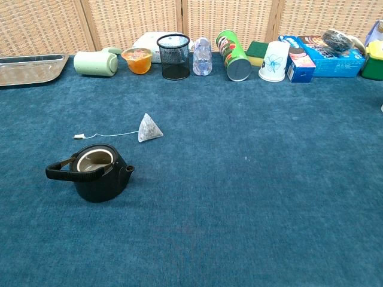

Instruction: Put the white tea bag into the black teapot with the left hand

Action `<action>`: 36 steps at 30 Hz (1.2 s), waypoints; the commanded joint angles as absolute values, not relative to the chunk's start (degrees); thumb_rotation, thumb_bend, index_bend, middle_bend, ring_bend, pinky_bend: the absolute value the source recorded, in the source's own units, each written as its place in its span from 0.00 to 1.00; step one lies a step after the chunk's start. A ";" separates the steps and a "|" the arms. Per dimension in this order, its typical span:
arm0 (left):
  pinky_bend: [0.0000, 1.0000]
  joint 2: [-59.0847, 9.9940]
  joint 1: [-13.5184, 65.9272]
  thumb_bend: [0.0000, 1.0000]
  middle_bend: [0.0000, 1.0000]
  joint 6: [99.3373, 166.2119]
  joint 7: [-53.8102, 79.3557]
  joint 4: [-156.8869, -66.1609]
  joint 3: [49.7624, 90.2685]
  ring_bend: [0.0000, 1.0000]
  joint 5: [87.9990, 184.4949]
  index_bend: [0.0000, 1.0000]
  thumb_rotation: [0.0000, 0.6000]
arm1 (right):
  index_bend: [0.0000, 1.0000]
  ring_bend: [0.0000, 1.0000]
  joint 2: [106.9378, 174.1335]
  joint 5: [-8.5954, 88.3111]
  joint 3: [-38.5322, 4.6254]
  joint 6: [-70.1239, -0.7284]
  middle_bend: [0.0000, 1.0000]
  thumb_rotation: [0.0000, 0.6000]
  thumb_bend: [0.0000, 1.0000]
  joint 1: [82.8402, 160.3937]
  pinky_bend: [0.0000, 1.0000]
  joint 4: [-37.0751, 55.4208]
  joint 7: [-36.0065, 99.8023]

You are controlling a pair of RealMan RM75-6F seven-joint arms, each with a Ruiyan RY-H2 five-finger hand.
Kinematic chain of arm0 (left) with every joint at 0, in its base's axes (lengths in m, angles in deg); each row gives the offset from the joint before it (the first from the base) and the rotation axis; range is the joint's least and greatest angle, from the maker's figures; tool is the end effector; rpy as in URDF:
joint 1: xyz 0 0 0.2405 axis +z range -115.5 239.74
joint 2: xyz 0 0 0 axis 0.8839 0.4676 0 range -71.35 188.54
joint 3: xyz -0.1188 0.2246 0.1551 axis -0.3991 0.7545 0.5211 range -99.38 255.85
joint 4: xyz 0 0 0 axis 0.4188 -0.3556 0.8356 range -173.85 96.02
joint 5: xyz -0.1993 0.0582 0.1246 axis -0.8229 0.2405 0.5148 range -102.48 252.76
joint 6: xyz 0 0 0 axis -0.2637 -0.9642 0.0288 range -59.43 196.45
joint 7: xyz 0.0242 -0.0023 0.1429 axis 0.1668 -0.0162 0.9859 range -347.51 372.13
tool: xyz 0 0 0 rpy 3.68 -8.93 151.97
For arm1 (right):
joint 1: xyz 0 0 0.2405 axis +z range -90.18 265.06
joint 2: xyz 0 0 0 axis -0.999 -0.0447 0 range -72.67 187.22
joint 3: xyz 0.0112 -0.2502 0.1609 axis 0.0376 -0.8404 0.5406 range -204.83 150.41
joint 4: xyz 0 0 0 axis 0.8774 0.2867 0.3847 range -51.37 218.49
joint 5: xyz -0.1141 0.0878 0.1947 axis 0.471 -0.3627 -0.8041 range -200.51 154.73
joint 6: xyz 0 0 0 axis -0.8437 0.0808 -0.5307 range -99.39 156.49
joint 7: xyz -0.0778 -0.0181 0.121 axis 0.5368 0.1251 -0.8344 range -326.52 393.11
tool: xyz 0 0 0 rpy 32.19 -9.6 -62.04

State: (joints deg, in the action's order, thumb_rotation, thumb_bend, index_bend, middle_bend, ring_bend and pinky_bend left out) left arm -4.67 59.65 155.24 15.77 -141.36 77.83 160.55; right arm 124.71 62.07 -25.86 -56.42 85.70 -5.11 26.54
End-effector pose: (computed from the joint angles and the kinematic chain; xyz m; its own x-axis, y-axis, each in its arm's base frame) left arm -0.3319 0.1604 0.1355 0.3020 0.0417 0.9524 0.9522 0.0343 -0.3035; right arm -0.3928 -0.1380 0.1301 0.2854 -0.0617 0.9564 -0.9486 0.1242 0.2911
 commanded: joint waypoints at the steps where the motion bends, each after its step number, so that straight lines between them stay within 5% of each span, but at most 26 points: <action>1: 0.39 -4.76 59.56 0.35 0.42 154.97 15.82 -141.38 77.80 0.33 160.41 0.20 1.00 | 0.25 0.18 124.71 62.05 -25.88 -56.27 0.25 1.00 0.18 85.78 0.11 -5.08 26.58; 17: 0.40 -3.09 56.20 0.35 0.42 151.34 18.31 -142.22 76.48 0.33 161.81 0.20 1.00 | 0.25 0.18 124.72 62.50 -26.14 -57.48 0.25 1.00 0.19 85.10 0.11 -4.83 25.84; 21: 0.52 -2.48 53.21 0.35 0.43 147.39 20.78 -142.52 75.52 0.37 161.35 0.20 1.00 | 0.25 0.18 124.65 62.40 -26.18 -57.53 0.25 1.00 0.18 84.96 0.11 -4.71 25.53; 24: 0.69 -2.79 50.69 0.35 0.54 144.08 23.10 -142.10 74.47 0.52 159.93 0.20 1.00 | 0.25 0.19 124.65 62.10 -26.14 -57.51 0.25 1.00 0.18 84.82 0.11 -4.51 25.30; 29: 0.89 -4.21 46.35 0.35 0.87 137.94 25.83 -140.47 72.95 0.88 156.77 0.25 1.00 | 0.25 0.19 124.60 61.42 -26.02 -57.17 0.25 1.00 0.18 84.73 0.11 -4.39 25.18; 36: 0.95 -7.58 40.65 0.38 1.00 130.78 30.27 -137.27 70.97 0.99 151.92 0.36 1.00 | 0.25 0.19 124.58 60.30 -25.67 -56.37 0.26 1.00 0.19 84.86 0.11 -4.45 25.51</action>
State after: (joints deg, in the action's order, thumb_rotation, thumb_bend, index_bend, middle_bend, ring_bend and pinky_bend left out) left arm -6.19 42.34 132.56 29.05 -138.56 71.85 153.50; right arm 124.58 60.37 -25.72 -56.45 84.83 -4.44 25.46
